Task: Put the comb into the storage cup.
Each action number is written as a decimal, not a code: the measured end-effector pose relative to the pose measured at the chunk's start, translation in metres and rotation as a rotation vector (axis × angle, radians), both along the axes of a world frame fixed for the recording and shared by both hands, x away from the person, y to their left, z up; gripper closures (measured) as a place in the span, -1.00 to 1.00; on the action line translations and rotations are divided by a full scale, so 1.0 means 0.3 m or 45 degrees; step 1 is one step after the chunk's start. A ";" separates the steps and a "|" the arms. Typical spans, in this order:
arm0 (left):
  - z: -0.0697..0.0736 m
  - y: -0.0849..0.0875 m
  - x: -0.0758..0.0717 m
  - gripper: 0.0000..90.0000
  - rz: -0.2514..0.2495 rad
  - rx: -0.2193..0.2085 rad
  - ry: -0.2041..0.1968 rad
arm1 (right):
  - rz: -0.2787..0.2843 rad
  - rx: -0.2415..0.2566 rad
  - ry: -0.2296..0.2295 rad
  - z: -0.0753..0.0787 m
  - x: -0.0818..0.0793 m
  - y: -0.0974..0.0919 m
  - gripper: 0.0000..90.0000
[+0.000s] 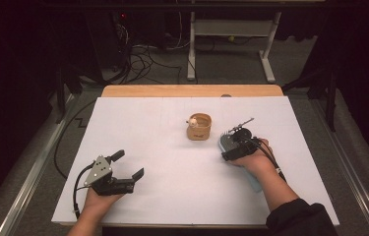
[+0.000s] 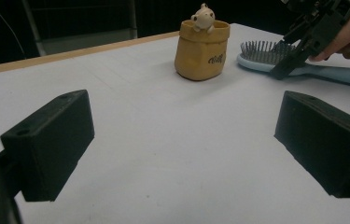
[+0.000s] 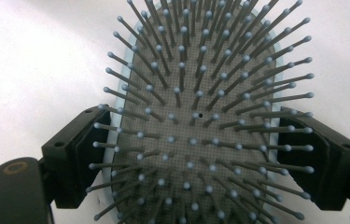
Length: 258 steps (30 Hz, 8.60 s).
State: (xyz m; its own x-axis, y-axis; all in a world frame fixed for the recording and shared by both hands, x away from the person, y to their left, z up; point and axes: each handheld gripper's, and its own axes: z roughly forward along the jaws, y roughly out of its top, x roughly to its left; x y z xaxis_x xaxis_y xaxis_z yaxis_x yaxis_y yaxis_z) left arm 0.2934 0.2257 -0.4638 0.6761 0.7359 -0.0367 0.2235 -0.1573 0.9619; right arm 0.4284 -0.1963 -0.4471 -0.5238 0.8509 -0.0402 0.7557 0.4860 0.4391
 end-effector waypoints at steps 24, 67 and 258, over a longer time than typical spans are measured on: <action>0.002 0.002 -0.001 -0.87 -0.003 0.000 -0.004 | -0.025 -0.002 0.018 0.007 0.001 0.001 -0.55; 0.003 0.005 0.006 -0.87 0.018 -0.042 0.026 | 0.043 0.155 -0.293 0.192 -0.148 -0.078 -0.54; 0.247 -0.388 0.024 -0.82 -0.275 -0.116 -0.064 | 0.358 0.591 -1.008 0.153 -0.427 0.197 -0.54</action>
State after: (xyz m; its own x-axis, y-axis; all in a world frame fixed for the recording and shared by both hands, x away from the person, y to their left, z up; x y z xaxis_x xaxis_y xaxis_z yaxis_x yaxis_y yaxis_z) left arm 0.3007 0.1092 -0.3897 0.8203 0.5689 -0.0586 0.1453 -0.1082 0.9835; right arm 0.3003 -0.1373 -0.4013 -0.6769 0.7182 -0.1610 0.0390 0.2534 0.9666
